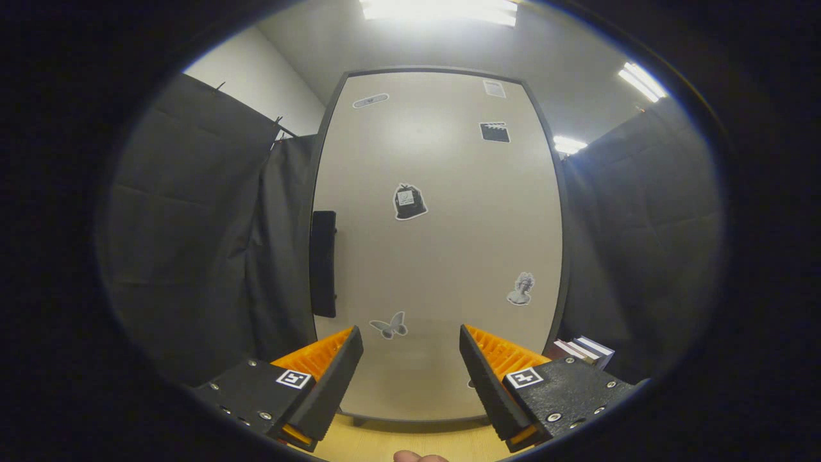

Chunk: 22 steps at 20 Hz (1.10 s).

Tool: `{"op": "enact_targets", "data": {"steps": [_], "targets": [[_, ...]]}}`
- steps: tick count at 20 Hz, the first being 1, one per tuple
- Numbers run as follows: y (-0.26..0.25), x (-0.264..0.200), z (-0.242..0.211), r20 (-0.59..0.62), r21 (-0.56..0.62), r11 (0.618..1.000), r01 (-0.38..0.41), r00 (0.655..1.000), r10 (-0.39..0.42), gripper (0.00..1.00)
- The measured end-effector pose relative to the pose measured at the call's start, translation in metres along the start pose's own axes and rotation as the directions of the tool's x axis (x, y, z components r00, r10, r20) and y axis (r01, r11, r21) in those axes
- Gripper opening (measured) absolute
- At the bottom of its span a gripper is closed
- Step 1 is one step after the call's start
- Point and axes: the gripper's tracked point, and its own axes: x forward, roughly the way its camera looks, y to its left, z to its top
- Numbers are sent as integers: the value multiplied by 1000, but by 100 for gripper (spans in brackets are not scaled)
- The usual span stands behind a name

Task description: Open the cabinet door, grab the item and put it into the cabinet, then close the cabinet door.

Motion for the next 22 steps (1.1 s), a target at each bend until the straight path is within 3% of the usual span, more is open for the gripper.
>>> {"op": "enact_targets", "data": {"steps": [7,16,20,22], "targets": [[50,34,18,12,13,998,-69,998,69,94],[77,85,19,-10,1,999,-51,999,51,93],[87,89,15,-27,-3,997,-78,997,78,84],[96,89,15,-20,-41,993,-115,993,114,69]]}}
